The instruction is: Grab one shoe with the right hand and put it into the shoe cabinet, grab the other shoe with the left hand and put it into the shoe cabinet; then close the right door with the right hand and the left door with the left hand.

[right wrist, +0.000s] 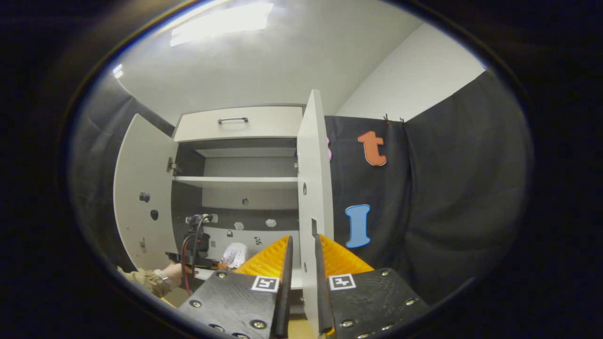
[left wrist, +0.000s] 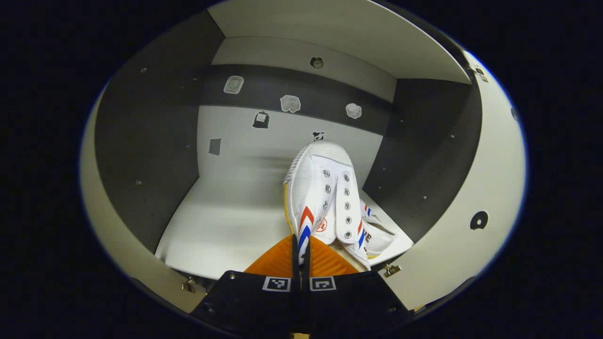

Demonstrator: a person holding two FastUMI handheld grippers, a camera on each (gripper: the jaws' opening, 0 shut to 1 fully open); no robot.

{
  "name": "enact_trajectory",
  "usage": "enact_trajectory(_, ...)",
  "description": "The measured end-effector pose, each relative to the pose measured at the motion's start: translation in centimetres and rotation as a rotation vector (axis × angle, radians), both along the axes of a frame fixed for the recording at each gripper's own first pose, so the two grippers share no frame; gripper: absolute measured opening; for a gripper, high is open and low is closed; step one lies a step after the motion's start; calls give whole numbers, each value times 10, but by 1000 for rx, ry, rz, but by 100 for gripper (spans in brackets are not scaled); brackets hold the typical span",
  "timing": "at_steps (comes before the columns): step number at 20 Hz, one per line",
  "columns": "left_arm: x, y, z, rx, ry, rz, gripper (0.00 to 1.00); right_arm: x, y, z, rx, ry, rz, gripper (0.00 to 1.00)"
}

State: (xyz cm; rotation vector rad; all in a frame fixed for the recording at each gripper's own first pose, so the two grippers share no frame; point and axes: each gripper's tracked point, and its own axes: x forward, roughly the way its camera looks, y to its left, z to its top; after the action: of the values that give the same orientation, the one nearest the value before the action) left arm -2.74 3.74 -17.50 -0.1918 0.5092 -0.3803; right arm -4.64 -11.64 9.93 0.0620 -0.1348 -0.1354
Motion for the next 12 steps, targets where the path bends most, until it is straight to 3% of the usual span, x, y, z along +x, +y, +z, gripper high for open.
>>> enact_trajectory(12,-5,-4,-19,115,82,12,1,5,9,-10,-30,20,9,24)
